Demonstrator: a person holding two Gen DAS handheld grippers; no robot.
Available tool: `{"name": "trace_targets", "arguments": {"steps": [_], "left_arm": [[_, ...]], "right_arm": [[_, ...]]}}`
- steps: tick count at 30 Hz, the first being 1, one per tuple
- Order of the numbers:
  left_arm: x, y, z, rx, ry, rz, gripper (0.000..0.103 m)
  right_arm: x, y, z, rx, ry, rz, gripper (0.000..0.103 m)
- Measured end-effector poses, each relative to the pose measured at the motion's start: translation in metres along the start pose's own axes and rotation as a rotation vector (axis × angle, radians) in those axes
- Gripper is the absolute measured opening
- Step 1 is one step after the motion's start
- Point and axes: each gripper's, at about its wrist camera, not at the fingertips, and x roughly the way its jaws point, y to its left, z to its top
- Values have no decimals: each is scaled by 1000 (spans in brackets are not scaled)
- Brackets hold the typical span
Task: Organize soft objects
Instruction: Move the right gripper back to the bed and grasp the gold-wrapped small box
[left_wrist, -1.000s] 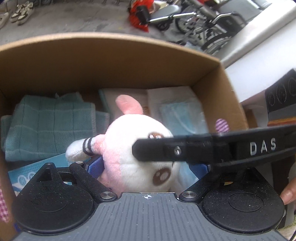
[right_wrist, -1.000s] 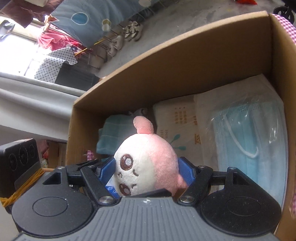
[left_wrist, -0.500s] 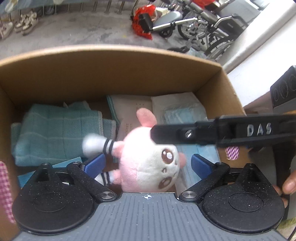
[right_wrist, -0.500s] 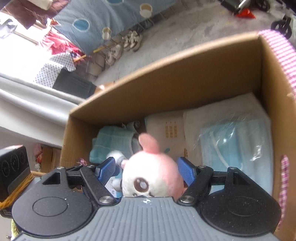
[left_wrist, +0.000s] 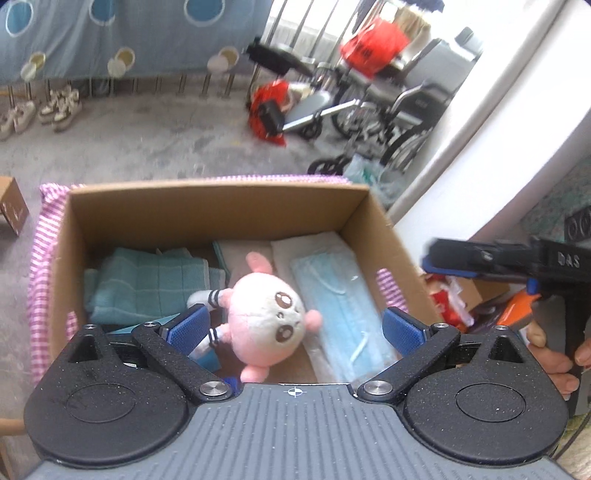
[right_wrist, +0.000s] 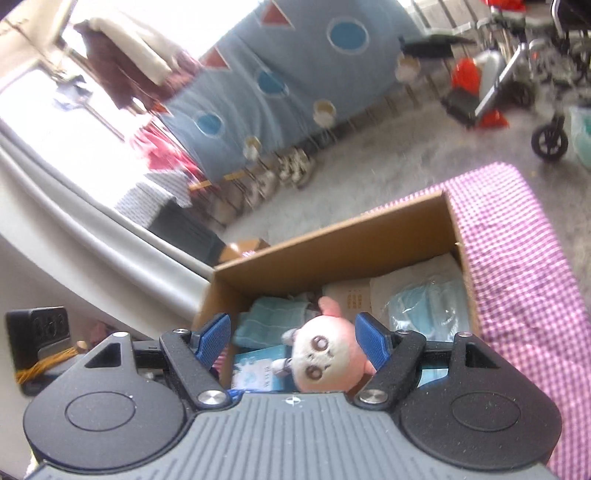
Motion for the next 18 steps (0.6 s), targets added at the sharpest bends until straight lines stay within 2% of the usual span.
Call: {"name": "trace_targets", "arguments": {"steps": [5,9,14,18], "left_arm": [[-48,-14,-38,48,-77,-20,102],[-68,-29,-85,87,-100,-68,102],[-43,-54,-136,115,-29,-113,102],[-3,-71,-154,159,-7,-101,99]], "right_arm": [[-72,5,-42,-26,-93,80,79],[-105,-3,-92,-44,-144,90,80],[-91,-24,-149,19,-120,46,80],[-61,-39,-177,85,-87,21,75]]}}
